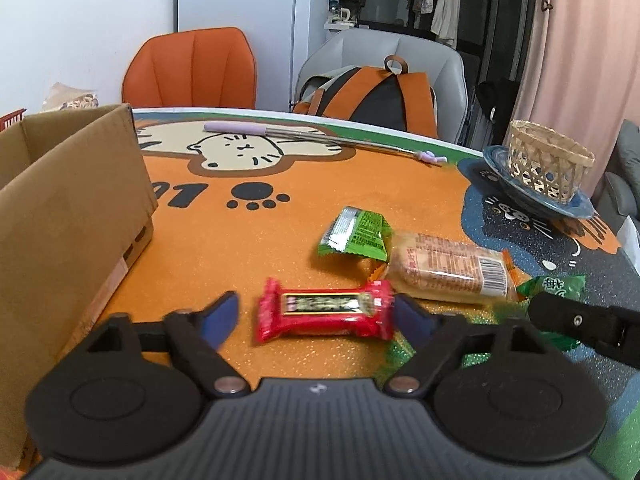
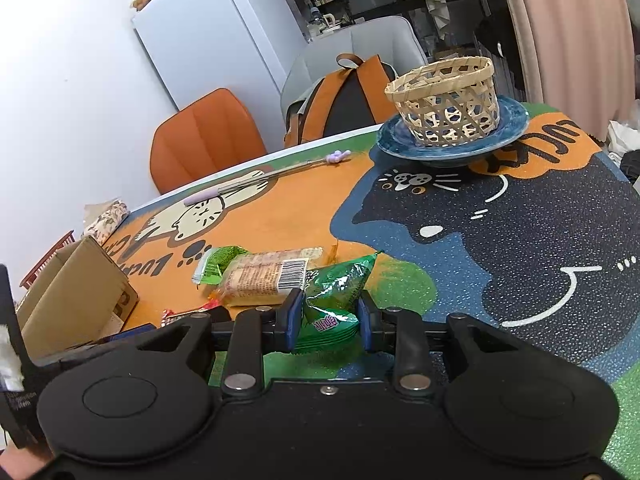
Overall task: Organize snacks
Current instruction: 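Grasp the red chocolate bar with the left tool while the right grasps the green pack, then carry both snacks into the cardboard box and open both tools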
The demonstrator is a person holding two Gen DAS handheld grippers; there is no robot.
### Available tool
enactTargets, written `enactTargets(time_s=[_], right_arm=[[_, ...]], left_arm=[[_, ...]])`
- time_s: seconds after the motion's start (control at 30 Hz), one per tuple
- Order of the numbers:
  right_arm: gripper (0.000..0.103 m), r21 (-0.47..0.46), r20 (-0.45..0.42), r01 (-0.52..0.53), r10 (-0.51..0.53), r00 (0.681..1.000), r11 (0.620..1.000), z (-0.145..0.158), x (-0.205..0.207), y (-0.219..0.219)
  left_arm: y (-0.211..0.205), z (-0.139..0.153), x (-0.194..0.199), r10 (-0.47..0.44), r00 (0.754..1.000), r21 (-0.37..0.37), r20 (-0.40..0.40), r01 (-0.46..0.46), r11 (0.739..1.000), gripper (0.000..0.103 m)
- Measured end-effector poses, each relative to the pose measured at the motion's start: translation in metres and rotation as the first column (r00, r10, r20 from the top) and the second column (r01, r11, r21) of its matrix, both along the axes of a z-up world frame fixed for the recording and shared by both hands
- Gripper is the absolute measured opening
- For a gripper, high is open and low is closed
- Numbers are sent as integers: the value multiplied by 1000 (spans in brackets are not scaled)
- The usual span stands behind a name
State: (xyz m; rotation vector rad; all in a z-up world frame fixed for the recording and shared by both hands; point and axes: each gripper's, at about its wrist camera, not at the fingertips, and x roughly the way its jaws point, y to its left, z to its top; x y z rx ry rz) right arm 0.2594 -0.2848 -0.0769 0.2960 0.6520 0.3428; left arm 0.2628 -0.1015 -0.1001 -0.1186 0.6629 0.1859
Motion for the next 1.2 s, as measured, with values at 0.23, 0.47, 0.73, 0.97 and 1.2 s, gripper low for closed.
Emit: enactTargets(time_s=[0.23, 0.47, 0.73, 0.97, 1.2], right_arm=[[29, -12, 10, 2, -2, 1000, 1000, 6, -5, 6], [29, -26, 38, -15, 16, 999, 1000, 20, -15, 18], [29, -36, 84, -45, 48, 995, 998, 41, -26, 36], [29, -38, 115, -71, 75, 991, 997, 56, -34, 52], [29, -18, 138, -114, 116, 984, 993, 69, -40, 72]], left_arm=[[13, 6, -8, -15, 1000, -63, 6, 15, 998, 50], [17, 28, -26, -33, 998, -73, 60, 37, 997, 49], [32, 57, -44, -21, 993, -92, 120, 32, 995, 49], [46, 77, -59, -4, 987, -101, 163, 21, 995, 49], [65, 94, -72, 19, 979, -103, 204, 2, 995, 49]])
